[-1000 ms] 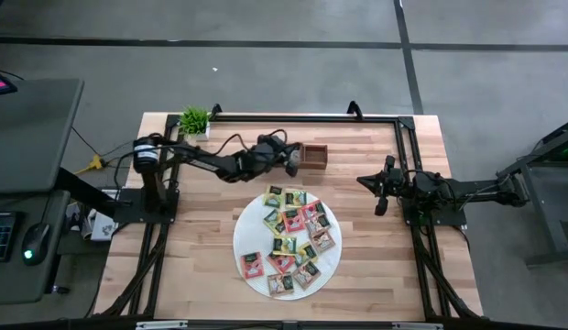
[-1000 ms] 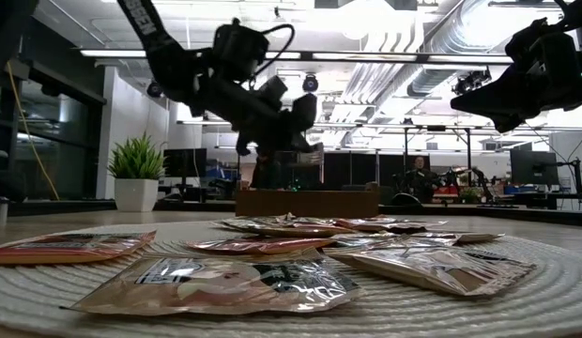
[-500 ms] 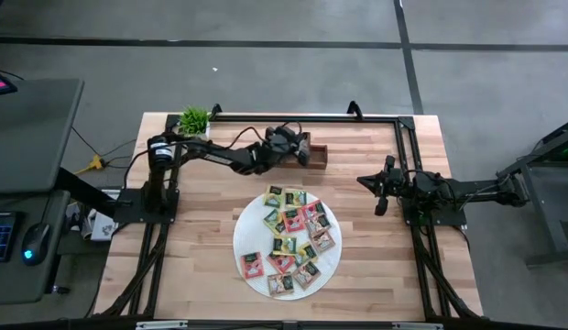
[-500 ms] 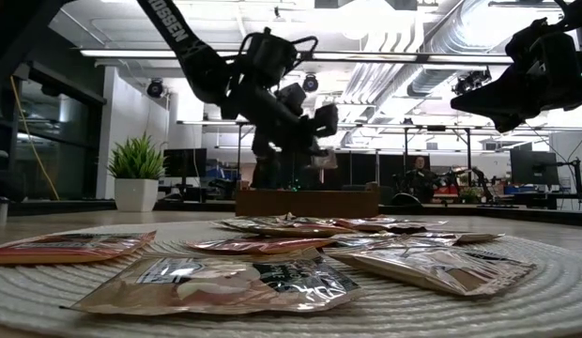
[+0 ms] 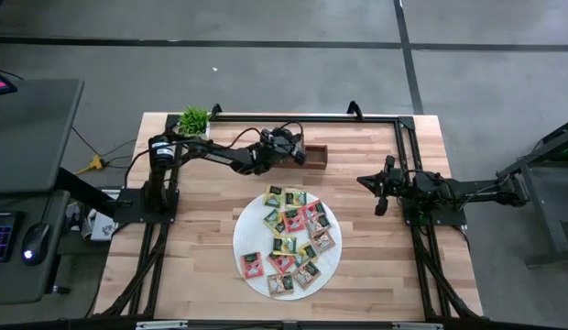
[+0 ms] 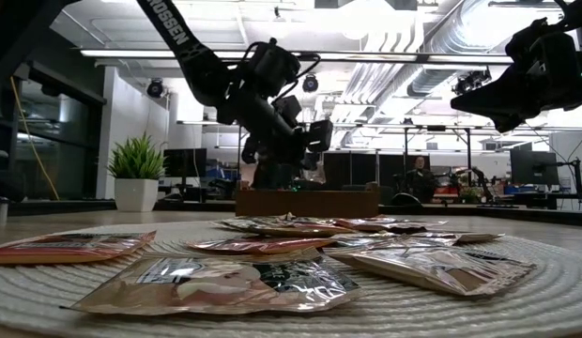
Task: Pick & Place Tea
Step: Put the brown tea bag into the middle section of the wooden organizer
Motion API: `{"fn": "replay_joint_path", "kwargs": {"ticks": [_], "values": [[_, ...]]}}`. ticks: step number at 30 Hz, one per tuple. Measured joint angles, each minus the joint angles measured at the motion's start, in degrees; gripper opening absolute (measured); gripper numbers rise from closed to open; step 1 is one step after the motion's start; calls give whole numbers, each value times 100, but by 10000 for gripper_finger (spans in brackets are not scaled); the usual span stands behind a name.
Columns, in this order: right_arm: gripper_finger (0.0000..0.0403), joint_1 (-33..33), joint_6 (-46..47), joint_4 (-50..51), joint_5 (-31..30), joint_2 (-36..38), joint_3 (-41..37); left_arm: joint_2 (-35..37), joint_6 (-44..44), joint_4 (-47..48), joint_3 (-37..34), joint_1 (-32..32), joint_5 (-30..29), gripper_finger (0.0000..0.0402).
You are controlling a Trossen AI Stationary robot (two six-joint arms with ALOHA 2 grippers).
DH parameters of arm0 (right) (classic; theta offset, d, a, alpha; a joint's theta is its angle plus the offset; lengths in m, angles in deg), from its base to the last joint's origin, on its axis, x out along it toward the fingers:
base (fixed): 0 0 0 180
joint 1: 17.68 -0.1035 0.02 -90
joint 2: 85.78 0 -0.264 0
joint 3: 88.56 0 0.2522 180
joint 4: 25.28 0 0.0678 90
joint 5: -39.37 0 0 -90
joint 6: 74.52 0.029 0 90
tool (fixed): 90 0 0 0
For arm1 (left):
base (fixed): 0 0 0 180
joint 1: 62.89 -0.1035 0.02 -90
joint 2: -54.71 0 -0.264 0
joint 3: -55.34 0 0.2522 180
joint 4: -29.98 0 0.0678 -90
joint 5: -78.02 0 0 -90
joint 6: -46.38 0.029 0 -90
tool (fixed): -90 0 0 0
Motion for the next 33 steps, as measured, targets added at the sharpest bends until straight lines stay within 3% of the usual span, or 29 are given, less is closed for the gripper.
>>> {"fn": "replay_joint_path", "kwargs": {"ticks": [33], "values": [[12,0,2,2,1,0,-1,-289,101,-104,0,-35,-29,5]]}}
